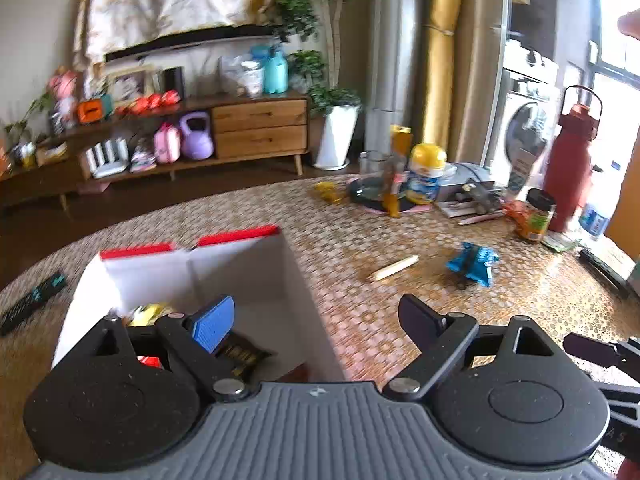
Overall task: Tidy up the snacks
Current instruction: 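Move both tools back toward the sausage stick and blue bar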
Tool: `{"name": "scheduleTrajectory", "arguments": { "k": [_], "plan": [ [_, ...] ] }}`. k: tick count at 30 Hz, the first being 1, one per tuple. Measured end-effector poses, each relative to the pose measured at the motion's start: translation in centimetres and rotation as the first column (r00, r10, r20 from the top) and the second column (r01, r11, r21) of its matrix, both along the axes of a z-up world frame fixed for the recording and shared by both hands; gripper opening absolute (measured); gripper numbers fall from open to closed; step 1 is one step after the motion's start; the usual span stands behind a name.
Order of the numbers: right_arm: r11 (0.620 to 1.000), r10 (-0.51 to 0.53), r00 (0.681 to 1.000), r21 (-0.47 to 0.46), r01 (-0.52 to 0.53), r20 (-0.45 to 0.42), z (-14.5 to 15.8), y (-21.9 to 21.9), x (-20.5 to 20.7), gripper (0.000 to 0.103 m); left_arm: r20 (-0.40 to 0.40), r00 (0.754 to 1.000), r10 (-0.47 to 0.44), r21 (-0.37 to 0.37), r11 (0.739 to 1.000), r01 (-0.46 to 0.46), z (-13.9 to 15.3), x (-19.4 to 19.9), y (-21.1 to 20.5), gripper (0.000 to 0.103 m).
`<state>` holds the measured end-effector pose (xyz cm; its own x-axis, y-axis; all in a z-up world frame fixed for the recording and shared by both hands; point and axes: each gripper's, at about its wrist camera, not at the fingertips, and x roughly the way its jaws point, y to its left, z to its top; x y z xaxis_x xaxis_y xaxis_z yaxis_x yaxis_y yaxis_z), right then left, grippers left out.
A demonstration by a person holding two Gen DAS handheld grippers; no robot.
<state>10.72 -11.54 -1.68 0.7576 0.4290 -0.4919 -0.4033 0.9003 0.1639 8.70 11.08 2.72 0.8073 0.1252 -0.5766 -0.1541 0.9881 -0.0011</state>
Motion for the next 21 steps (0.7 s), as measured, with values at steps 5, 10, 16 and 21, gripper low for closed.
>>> {"name": "scheduleTrajectory", "arguments": {
  "k": [5,10,16,21],
  "plan": [
    [1.000,-0.020,1.000,0.004,0.020,-0.011,-0.4,-0.8,0.8,0.051,-0.008,0.997,-0.072,0.046,0.996,0.073,0.4,2.6,-2.1,0.090],
    [0.999,-0.043,0.999,0.004,0.044,-0.020,-0.6,-1.5,1.6,0.051,-0.041,0.986,-0.161,0.090,0.982,0.165,0.1,5.7,-4.0,0.090],
    [0.997,-0.076,0.997,0.007,0.076,-0.034,-1.0,-2.3,2.9,0.052,-0.105,0.967,-0.233,0.101,0.965,0.243,-1.2,9.2,-5.3,0.090],
    [0.995,-0.102,0.994,0.007,0.102,-0.044,-1.3,-2.9,4.2,0.053,-0.164,0.950,-0.265,0.084,0.956,0.281,-2.5,12.1,-5.5,0.090]
  ]
}}
